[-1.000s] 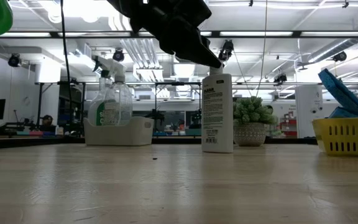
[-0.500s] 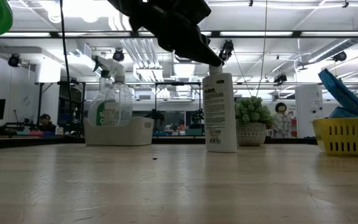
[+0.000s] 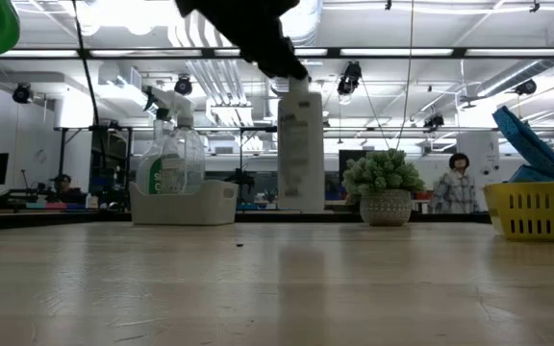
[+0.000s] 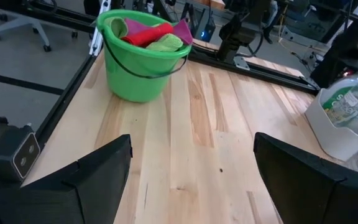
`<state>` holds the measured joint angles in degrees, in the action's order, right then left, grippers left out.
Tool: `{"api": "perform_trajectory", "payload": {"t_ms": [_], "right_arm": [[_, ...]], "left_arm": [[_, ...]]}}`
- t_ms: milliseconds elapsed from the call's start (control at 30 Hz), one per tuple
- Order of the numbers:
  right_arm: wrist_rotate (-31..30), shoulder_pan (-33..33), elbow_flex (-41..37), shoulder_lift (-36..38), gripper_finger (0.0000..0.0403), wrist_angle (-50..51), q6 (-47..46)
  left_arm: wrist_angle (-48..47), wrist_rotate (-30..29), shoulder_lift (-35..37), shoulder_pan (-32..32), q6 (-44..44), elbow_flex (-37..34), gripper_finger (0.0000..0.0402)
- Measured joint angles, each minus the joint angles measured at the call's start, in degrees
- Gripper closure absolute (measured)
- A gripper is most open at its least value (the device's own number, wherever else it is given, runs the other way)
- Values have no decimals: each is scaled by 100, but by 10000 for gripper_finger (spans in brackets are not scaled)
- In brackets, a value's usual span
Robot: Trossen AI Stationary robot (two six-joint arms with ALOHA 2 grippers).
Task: Pick & Place Kitchen Items
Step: Put the white cleaner bottle into the gray bin
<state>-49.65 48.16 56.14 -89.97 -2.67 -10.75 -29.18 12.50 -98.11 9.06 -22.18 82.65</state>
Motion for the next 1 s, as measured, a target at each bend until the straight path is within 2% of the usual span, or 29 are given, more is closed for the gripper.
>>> {"api": "perform_trajectory", "payload": {"t_ms": [133, 267, 467, 633, 800, 1000], "right_arm": [[1, -4, -94, 0, 69, -69, -65], [3, -14, -134, 0, 69, -110, -91], [5, -27, -142, 0, 69, -331, 56], [3, -73, -142, 0, 69, -343, 127], [3, -139, -144, 0, 69, -344, 131], [3, -150, -144, 0, 69, -342, 132]], "left_arm": [[104, -114, 435, 0, 226, -359, 295], [224, -745, 1030, 88, 693, -683, 295], [218, -1461, 2008, 572, 1733, -1210, 295], [397, -2050, 2663, 1035, 2016, -1619, 295], [529, -2187, 2837, 1495, 2121, -1744, 296], [756, -2373, 2544, 1933, 2163, -1744, 297]]}}
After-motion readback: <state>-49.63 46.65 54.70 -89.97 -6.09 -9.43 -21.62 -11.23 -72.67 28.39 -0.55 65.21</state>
